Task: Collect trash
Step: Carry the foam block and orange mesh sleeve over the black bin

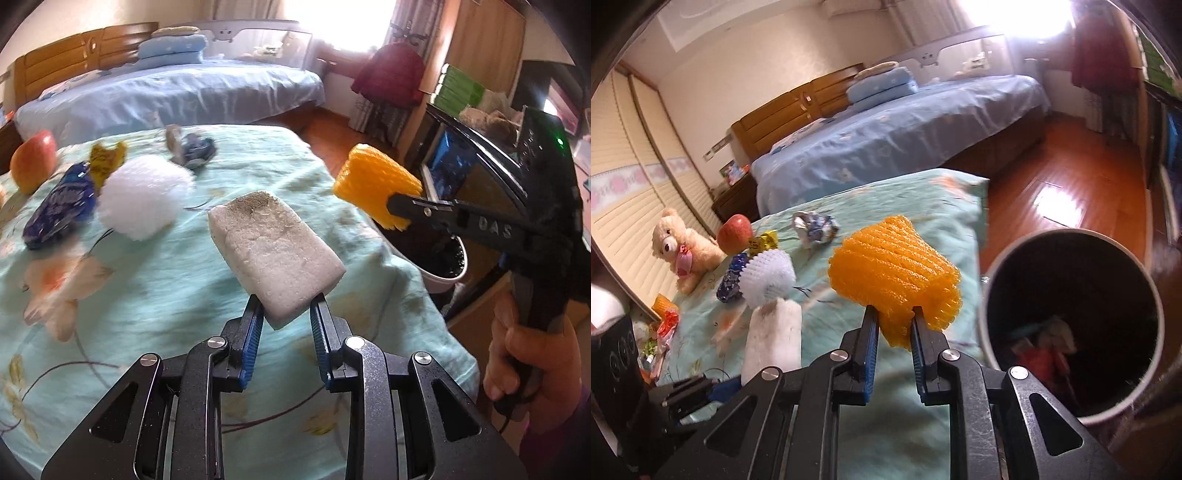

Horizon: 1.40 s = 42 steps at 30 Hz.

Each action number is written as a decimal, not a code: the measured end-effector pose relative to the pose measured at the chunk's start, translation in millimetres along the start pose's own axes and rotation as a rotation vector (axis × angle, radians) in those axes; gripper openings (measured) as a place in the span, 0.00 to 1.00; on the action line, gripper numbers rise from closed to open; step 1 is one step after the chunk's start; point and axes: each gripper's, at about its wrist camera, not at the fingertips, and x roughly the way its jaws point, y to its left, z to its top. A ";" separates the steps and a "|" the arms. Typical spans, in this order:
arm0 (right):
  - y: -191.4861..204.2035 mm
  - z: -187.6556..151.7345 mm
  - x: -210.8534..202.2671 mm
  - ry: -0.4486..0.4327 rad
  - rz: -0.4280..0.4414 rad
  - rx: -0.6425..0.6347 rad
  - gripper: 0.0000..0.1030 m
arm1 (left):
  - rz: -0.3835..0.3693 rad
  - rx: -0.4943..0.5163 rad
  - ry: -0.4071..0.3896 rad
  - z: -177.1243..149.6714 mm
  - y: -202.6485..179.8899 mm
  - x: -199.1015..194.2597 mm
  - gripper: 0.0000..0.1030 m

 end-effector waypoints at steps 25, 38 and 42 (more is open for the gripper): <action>-72.9 -28.4 -43.7 -0.044 -0.155 0.129 0.16 | -0.096 0.146 0.056 30.6 -77.0 40.6 0.24; -104.8 -27.4 -46.5 -0.045 -0.236 0.159 0.17 | -0.125 0.232 0.096 45.5 -109.4 63.7 0.24; -111.5 -26.3 -44.4 -0.041 -0.251 0.160 0.17 | -0.134 0.241 0.108 51.2 -113.9 69.9 0.24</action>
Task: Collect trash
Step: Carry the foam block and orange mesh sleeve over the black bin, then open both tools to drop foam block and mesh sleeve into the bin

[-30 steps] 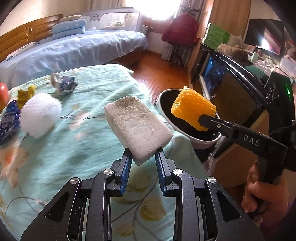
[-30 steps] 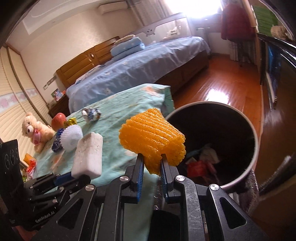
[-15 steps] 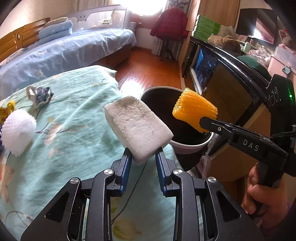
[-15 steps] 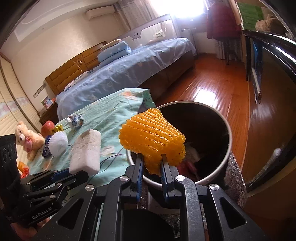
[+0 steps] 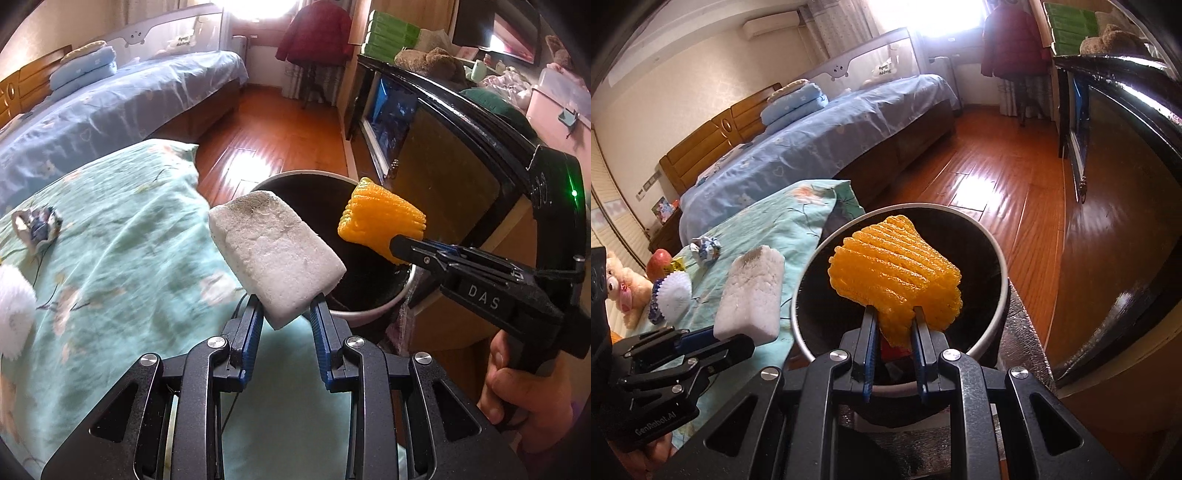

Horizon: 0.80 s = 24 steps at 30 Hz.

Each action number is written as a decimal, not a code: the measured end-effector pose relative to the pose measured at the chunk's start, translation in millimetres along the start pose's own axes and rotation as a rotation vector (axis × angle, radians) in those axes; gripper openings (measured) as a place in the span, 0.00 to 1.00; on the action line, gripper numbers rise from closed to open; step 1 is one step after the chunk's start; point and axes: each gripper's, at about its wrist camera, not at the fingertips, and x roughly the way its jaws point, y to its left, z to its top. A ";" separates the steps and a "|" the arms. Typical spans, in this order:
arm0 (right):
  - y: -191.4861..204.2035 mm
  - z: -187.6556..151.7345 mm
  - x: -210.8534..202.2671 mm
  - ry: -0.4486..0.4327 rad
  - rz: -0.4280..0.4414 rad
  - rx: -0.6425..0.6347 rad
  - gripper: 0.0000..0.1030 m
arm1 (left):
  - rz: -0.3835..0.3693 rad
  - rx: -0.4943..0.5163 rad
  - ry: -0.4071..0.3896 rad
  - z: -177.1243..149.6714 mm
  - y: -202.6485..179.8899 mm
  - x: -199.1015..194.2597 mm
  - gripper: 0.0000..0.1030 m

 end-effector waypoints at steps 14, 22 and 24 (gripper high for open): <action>-13.6 15.4 16.5 0.025 -0.034 0.007 0.18 | -0.014 0.000 0.048 23.5 -3.9 28.2 0.25; -19.2 20.7 25.8 0.048 -0.038 0.015 0.21 | -0.030 0.013 0.062 28.2 -8.3 36.2 0.29; -19.6 20.9 26.5 0.052 -0.031 0.021 0.26 | -0.025 0.010 0.062 28.1 -7.6 36.3 0.31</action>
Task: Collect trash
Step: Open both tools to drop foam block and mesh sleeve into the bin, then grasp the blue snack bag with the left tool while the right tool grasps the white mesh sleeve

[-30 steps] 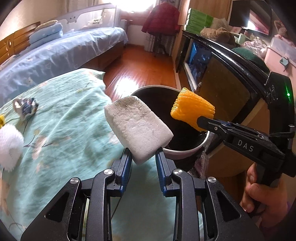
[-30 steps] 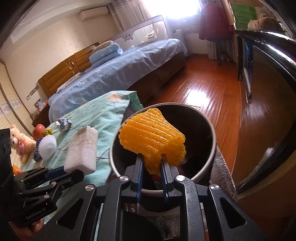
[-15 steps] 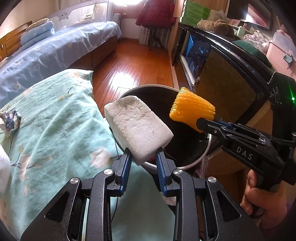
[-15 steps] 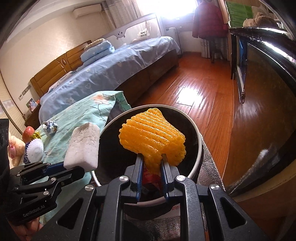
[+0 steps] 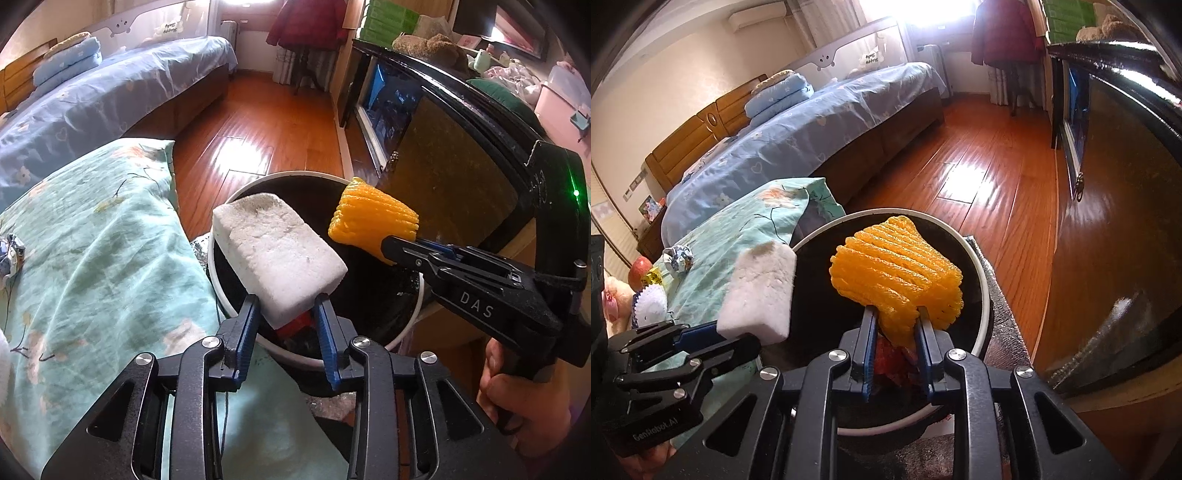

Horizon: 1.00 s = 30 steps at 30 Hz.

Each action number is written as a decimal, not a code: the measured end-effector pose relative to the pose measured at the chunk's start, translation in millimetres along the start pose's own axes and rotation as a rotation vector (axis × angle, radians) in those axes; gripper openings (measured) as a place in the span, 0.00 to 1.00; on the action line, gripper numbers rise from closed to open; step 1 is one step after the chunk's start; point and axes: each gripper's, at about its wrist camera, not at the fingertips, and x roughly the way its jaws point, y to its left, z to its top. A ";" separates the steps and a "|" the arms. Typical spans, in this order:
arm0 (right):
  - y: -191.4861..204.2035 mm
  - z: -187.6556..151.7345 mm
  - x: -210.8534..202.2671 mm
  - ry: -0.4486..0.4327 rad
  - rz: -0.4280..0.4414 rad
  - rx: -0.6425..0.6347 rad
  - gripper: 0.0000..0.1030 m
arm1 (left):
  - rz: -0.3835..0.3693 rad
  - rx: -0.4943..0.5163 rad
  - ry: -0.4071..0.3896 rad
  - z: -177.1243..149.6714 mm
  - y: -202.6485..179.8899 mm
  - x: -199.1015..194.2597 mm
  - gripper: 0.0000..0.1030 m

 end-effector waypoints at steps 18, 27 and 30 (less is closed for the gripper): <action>36.9 -11.8 -19.4 -0.028 0.102 -0.012 0.72 | 0.089 -0.196 -0.100 -69.4 54.2 -65.1 0.54; 100.6 -25.6 -25.4 -0.018 0.216 -0.098 0.87 | 0.194 -0.334 -0.147 -118.8 109.9 -105.9 0.58; 123.2 -30.4 -23.3 -0.006 0.242 -0.141 0.89 | 0.225 -0.377 -0.166 -130.1 129.5 -118.8 0.58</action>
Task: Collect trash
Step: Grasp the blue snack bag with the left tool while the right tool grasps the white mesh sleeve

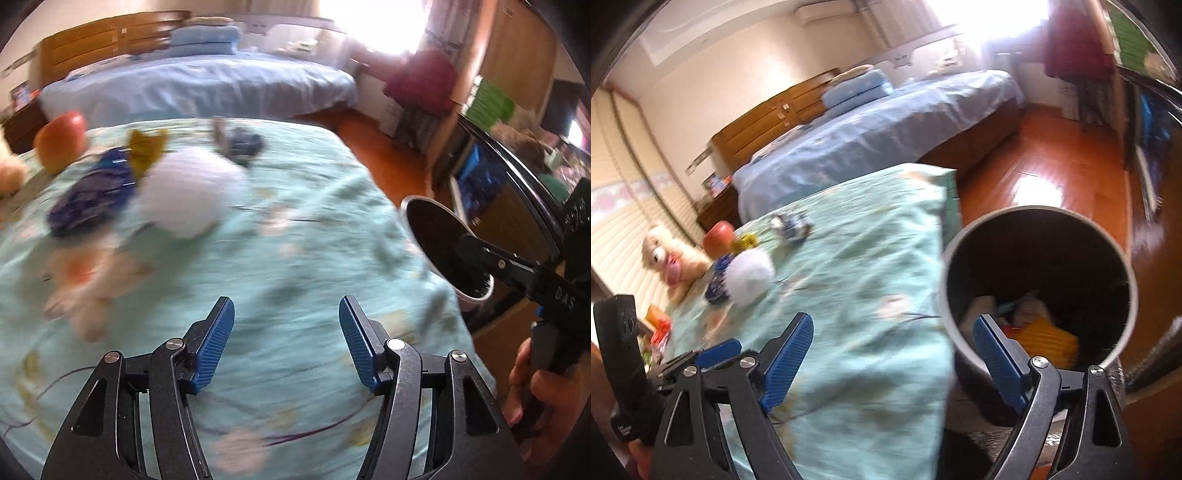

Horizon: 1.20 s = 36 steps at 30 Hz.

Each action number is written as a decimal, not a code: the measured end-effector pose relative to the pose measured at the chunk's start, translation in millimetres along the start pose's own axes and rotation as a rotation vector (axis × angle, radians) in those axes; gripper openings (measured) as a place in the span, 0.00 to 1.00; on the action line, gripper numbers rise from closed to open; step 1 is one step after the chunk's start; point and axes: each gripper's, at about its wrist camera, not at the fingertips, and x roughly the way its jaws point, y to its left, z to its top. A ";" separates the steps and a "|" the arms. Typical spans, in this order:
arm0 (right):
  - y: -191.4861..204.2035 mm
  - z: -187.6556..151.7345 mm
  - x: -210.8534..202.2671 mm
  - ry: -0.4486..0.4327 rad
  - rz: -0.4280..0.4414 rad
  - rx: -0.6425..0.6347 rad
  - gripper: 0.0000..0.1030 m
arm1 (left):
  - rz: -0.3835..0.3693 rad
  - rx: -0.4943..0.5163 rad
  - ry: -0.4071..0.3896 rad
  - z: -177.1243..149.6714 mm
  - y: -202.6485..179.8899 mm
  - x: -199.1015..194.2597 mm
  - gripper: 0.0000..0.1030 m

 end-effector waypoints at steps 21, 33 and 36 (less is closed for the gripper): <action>106.0 -8.5 60.3 0.114 0.130 -0.148 0.93 | 0.180 -0.136 -0.046 -1.8 122.3 -24.7 0.73; 139.4 3.2 97.5 0.152 0.172 -0.179 0.93 | 0.213 -0.090 -0.044 31.4 163.5 -10.7 0.75; 146.7 8.1 106.7 0.153 0.184 -0.180 0.93 | 0.201 -0.057 -0.032 41.3 170.3 -2.7 0.75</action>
